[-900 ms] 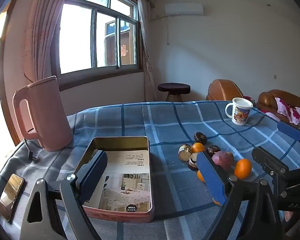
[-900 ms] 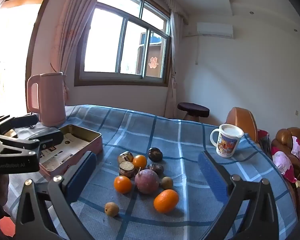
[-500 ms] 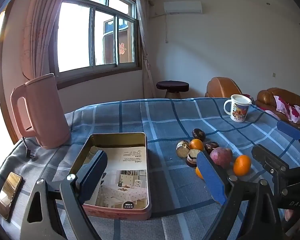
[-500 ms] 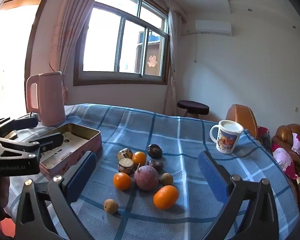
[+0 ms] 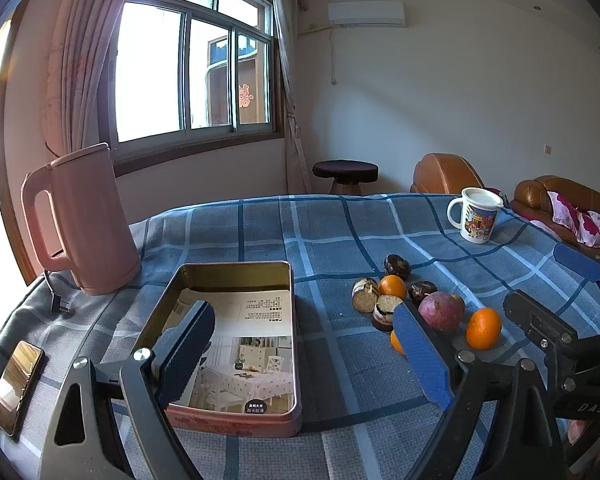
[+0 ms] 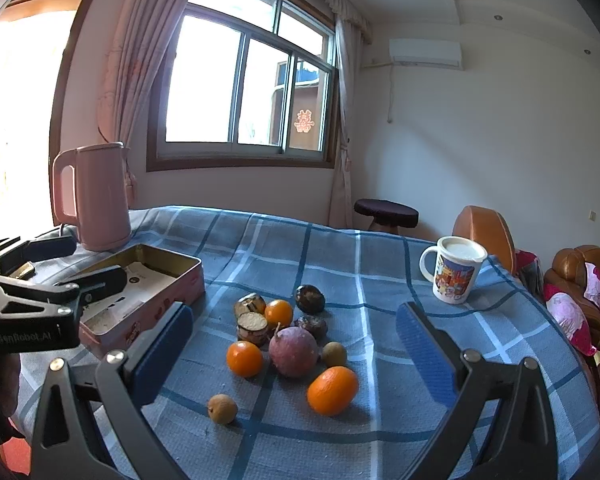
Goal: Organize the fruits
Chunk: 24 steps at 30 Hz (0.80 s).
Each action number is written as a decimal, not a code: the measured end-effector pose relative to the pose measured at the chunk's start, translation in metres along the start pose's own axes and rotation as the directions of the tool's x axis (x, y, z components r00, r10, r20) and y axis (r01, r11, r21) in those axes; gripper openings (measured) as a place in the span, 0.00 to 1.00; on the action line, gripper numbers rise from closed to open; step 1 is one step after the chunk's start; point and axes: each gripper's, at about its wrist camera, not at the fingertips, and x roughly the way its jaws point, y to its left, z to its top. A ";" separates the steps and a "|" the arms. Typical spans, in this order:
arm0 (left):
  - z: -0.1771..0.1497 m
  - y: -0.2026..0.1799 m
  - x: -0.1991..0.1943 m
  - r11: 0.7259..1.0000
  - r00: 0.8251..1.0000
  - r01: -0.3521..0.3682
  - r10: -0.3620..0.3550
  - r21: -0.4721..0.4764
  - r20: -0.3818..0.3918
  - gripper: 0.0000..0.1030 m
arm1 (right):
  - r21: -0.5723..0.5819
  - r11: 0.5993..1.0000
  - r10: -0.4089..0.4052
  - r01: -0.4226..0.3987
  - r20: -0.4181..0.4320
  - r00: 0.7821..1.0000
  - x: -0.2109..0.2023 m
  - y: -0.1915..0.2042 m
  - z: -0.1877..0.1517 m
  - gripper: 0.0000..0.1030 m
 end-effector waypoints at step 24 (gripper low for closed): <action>-0.007 -0.006 -0.005 1.000 1.000 0.002 -0.002 -0.004 -0.003 0.89 | 0.005 1.000 0.001 -0.001 -0.001 1.000 0.000 0.000 -0.002 1.00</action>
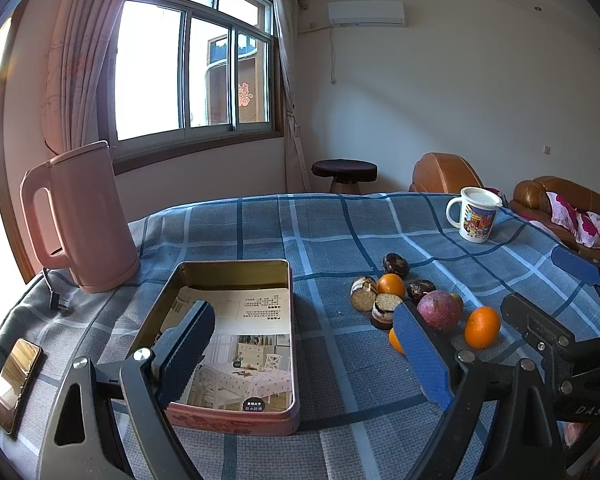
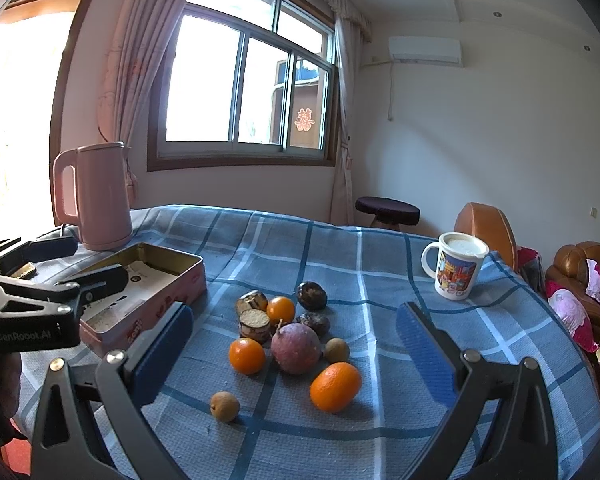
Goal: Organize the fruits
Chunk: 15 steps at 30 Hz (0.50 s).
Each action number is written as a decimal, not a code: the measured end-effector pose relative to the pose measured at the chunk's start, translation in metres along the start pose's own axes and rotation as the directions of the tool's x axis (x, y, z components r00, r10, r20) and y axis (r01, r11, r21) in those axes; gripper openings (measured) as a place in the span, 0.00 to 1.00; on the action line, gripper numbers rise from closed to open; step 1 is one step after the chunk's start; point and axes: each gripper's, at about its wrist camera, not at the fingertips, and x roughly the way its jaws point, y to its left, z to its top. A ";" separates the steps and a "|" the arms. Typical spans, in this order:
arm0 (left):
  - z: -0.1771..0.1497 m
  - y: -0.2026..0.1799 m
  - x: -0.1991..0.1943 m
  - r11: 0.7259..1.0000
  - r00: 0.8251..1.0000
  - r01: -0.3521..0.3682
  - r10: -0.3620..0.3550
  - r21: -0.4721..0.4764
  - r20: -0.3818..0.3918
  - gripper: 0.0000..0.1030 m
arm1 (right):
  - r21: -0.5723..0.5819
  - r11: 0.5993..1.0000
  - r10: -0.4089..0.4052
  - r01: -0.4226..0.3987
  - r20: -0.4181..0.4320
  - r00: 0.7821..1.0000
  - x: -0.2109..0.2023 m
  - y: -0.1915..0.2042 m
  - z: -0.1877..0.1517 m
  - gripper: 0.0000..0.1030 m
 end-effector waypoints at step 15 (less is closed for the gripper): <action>0.006 0.005 0.005 1.000 1.000 0.002 -0.002 0.001 -0.003 0.89 | -0.004 1.000 0.004 -0.004 -0.006 1.000 0.000 0.007 -0.006 1.00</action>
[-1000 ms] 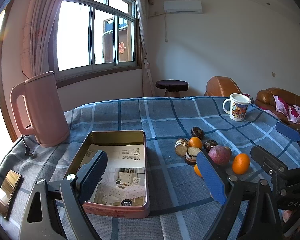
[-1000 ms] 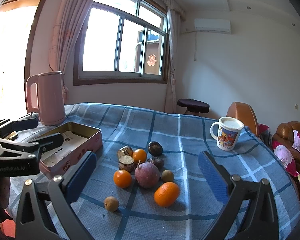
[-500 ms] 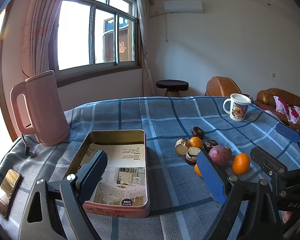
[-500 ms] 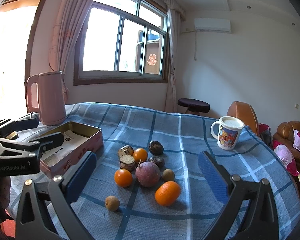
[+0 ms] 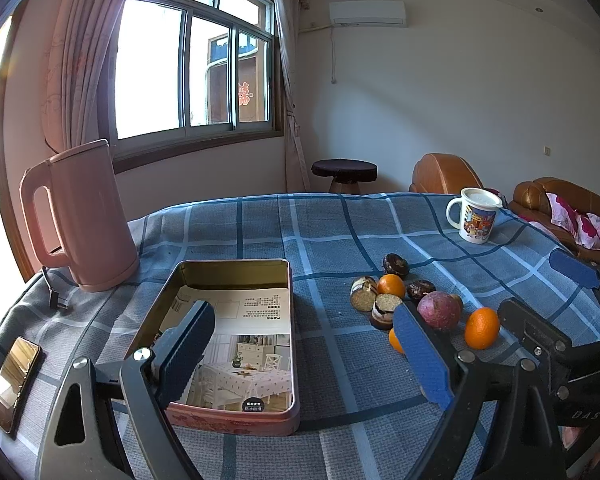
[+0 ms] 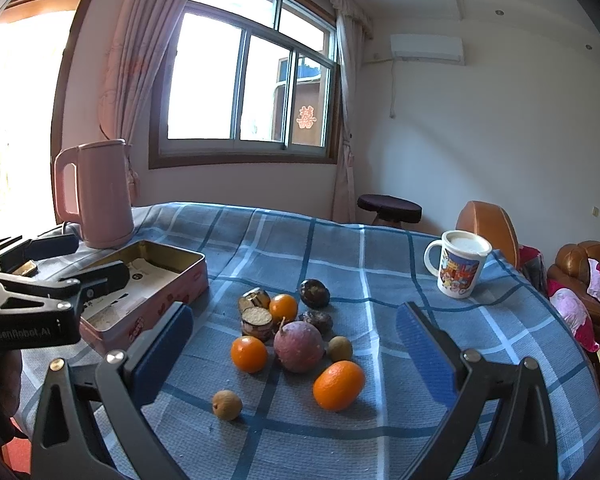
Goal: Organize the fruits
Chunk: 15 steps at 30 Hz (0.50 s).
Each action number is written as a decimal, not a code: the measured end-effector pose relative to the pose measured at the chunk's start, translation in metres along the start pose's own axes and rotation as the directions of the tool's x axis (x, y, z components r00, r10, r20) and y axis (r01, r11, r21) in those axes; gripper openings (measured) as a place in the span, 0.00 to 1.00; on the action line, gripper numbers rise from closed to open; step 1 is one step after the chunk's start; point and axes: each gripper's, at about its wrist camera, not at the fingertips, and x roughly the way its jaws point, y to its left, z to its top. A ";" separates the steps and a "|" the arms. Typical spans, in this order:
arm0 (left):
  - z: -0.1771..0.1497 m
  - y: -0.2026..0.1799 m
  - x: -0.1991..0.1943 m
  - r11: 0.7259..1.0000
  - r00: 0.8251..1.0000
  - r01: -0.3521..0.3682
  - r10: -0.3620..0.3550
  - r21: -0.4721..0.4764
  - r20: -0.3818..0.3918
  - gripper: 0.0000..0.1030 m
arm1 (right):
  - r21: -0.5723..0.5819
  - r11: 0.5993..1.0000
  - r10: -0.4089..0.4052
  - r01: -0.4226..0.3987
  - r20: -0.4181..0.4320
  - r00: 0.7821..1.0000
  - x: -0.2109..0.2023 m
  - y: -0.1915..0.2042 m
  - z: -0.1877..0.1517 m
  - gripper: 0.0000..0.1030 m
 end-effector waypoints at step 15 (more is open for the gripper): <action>-0.004 -0.009 0.006 1.000 1.000 0.012 -0.012 0.010 -0.020 0.89 | 0.021 1.000 -0.002 0.002 -0.016 1.000 0.004 -0.007 -0.002 1.00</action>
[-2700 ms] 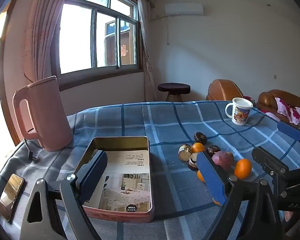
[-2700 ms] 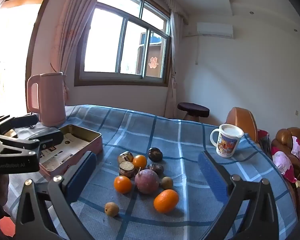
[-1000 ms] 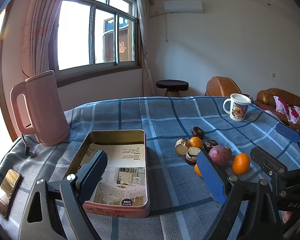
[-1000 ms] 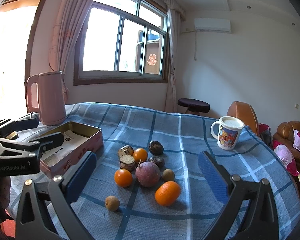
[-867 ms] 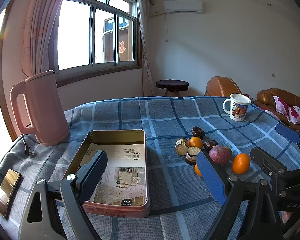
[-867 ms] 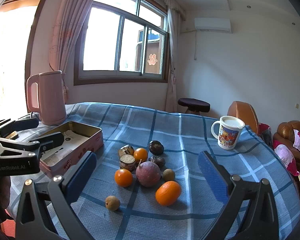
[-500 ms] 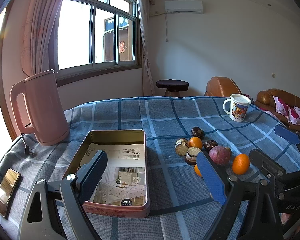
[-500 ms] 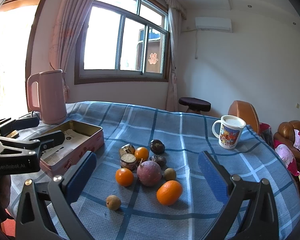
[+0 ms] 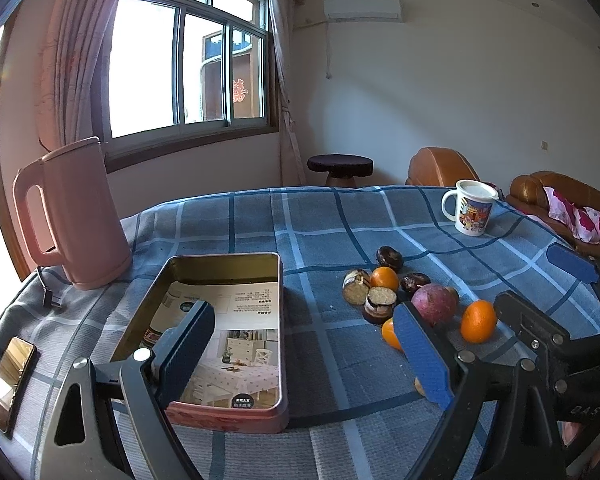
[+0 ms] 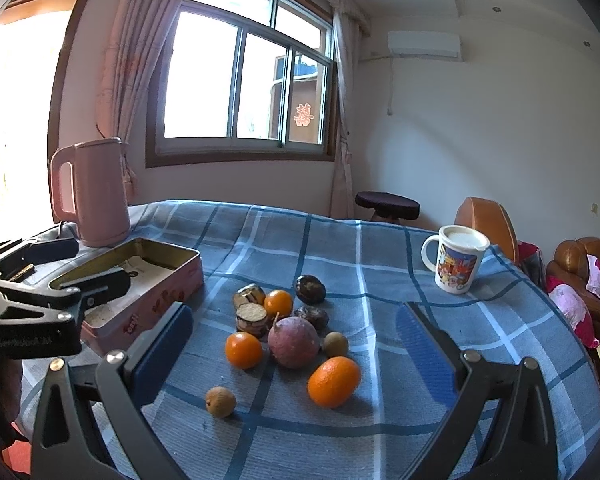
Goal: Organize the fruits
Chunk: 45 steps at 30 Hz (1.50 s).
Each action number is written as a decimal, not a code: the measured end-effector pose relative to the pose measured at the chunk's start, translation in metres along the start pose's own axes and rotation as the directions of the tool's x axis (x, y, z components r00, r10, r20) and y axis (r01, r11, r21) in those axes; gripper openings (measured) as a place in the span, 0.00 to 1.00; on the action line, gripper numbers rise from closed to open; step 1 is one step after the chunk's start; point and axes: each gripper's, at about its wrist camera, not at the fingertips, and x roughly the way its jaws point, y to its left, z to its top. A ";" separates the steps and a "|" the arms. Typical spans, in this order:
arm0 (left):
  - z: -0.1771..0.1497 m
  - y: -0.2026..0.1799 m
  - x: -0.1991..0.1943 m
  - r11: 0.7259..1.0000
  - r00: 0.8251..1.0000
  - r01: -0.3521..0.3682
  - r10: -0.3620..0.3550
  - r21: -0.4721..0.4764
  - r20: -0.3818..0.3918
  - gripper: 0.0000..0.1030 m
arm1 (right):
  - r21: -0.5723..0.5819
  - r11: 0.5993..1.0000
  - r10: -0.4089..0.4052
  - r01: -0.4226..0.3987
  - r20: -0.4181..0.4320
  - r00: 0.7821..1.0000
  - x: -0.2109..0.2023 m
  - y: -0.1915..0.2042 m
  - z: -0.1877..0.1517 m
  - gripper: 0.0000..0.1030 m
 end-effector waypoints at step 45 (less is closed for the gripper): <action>-0.044 -0.060 0.058 0.943 0.901 0.332 -0.312 0.018 -0.301 0.27 | 0.088 0.995 -0.018 0.041 -0.253 0.967 0.053 -0.055 -0.034 0.80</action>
